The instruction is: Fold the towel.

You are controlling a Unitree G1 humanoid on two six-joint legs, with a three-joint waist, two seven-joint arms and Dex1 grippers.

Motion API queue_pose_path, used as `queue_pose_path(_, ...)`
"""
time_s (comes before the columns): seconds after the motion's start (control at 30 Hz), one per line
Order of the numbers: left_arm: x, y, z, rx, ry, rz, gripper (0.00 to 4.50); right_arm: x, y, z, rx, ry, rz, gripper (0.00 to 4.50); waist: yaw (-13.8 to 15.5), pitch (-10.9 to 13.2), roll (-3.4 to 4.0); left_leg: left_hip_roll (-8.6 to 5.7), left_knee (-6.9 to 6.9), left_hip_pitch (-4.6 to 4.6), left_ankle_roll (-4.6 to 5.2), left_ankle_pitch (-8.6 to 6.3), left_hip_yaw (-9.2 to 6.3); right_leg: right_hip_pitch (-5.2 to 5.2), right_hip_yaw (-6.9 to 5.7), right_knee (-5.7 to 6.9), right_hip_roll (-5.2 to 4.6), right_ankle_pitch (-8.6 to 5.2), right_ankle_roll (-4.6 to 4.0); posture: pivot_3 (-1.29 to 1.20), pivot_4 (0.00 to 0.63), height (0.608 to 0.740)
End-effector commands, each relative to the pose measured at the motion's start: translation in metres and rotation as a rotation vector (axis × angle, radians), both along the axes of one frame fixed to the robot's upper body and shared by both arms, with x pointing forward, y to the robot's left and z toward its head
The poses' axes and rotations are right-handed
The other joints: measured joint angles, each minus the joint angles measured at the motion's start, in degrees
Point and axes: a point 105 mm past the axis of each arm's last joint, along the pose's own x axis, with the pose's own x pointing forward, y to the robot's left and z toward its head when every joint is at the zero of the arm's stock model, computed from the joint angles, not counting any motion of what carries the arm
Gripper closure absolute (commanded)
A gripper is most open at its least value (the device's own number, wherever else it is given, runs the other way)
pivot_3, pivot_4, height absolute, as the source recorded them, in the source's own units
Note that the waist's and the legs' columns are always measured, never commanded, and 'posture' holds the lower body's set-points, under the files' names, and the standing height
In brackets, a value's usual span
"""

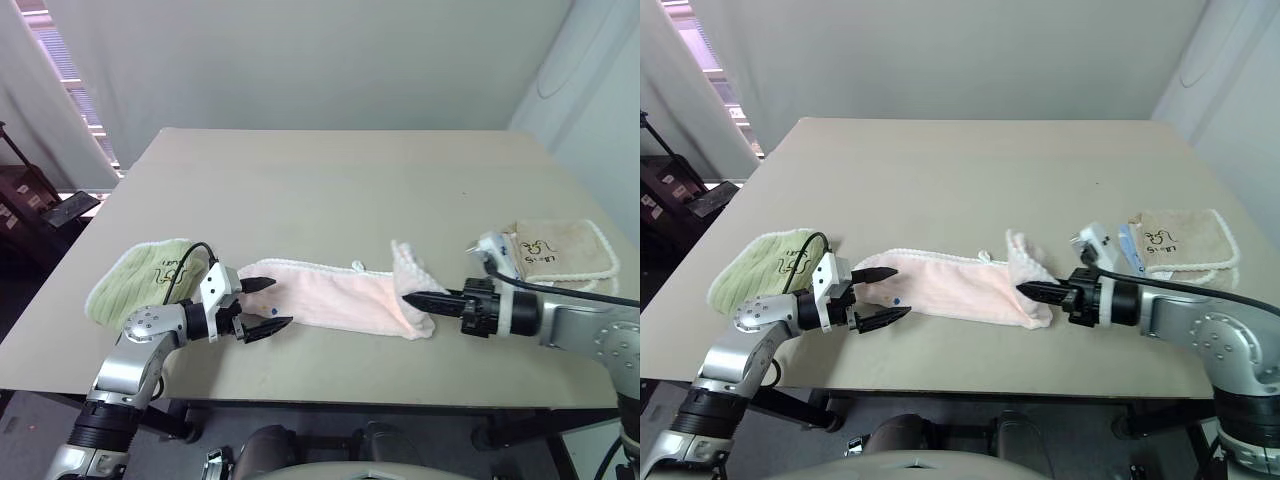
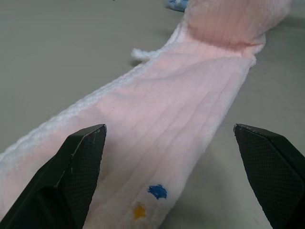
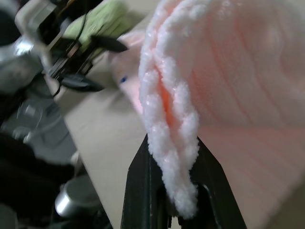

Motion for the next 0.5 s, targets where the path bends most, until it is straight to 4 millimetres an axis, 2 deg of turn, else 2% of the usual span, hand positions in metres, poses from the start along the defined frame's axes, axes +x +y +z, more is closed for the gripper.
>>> queue_pose_path(0.03, 0.001, 0.001, 0.012, -0.003, -0.061, 0.007, 0.0, 0.015, 0.015, -0.01, -0.027, -0.031, 0.011, 4.49, -0.03, 0.0, 0.0, 0.0, 0.0, -0.01, 0.0, 0.0, 0.0, 0.0, 0.0, -0.01, -0.01, 0.01, -0.01, 0.0, 0.0, 0.724)
queue_pose_path(0.13, 0.001, 0.001, 0.013, -0.006, -0.064, 0.018, 0.0, 0.026, 0.023, -0.034, -0.08, 0.004, -0.007, 4.49, -0.07, 0.0, -0.01, 0.0, 0.0, -0.01, 0.0, 0.0, 0.0, -0.02, 0.0, -0.03, -0.02, 0.13, -0.22, 0.0, 0.0, 0.724)
queue_pose_path(0.27, -0.001, 0.003, 0.013, -0.006, -0.066, 0.03, 0.0, 0.028, 0.033, -0.052, -0.102, 0.039, 0.017, 4.49, -0.02, 0.01, 0.01, -0.01, 0.0, -0.07, 0.0, 0.0, 0.0, -0.05, -0.01, -0.02, -0.05, 0.13, -0.23, 0.0, 0.0, 0.724)
queue_pose_path(0.43, 0.0, 0.007, 0.013, -0.003, -0.069, 0.049, 0.0, 0.041, 0.034, -0.059, -0.11, 0.039, -0.042, 4.49, -0.15, 0.01, 0.01, -0.01, 0.01, -0.07, 0.0, 0.0, 0.0, -0.05, -0.01, 0.02, -0.05, 0.14, -0.24, 0.0, 0.0, 0.724)
queue_pose_path(0.5, 0.0, 0.008, 0.013, -0.002, -0.069, 0.051, 0.0, 0.042, 0.035, -0.053, -0.073, 0.026, -0.042, 4.0, -0.13, 0.01, 0.01, -0.01, 0.01, -0.06, 0.0, 0.0, 0.0, -0.05, -0.01, 0.02, -0.05, 0.15, -0.25, 0.0, 0.0, 0.724)
